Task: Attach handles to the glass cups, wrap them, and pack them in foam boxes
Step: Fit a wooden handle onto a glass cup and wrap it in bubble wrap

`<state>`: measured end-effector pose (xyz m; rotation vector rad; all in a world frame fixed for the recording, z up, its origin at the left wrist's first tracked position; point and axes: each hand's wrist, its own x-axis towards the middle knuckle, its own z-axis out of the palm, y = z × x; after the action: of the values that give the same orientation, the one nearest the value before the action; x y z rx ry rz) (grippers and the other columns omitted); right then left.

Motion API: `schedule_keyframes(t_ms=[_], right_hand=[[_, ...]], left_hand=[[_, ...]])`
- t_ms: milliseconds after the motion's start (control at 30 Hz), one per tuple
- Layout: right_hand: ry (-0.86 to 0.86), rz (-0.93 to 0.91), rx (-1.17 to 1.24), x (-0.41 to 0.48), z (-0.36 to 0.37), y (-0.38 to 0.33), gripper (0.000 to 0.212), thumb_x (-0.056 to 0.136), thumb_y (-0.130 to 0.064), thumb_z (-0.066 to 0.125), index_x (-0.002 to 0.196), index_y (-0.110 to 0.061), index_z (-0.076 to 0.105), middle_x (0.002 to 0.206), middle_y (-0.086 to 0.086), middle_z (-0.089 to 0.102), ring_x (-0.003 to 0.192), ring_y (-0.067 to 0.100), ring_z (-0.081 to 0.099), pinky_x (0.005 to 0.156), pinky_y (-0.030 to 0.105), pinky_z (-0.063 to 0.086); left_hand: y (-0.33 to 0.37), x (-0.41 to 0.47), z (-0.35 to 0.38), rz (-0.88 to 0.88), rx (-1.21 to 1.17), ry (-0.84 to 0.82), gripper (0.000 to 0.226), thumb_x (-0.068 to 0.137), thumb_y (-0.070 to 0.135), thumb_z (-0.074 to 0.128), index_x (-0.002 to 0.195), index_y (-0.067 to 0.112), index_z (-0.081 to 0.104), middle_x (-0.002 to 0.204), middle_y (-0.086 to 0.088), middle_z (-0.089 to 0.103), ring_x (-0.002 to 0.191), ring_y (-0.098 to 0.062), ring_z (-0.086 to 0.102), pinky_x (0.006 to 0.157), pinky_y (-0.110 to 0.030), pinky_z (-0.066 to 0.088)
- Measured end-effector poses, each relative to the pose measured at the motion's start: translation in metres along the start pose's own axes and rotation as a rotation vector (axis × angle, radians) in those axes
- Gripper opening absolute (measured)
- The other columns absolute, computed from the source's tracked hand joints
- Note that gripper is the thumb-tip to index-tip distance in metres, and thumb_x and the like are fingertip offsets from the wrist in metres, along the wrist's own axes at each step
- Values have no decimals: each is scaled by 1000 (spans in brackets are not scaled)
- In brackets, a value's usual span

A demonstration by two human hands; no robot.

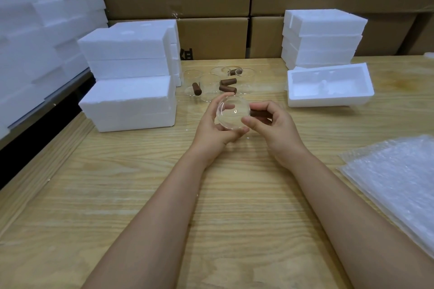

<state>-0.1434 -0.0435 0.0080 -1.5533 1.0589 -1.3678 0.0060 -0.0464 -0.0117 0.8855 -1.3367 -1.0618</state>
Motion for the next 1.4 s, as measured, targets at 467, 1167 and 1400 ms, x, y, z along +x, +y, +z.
schedule_keyframes(t_ms=[467,1167,1400], right_hand=[[367,120,67,1,20,4,25,82,-37,70,74,-15,60,95,10,60,67,-4,54,64,7,41],[457,-38,-357,-13,39,-2,67,59,-50,82,100,-8,48,107,2,38,96,16,35,96,31,31],[462,-97,-310,-11,37,-5,30,89,-39,61,89,-13,46,91,-11,37,90,17,41,95,45,36]], left_hand=[[6,-6,10,67,258,-18,74,70,1,83,129,33,50,120,-5,53,72,10,58,66,-17,50],[7,-8,17,9,278,59,80,63,-11,70,108,54,56,78,24,58,54,-9,50,51,-20,48],[10,-9,18,71,317,90,71,69,2,78,117,47,53,108,0,64,60,-27,62,59,-18,51]])
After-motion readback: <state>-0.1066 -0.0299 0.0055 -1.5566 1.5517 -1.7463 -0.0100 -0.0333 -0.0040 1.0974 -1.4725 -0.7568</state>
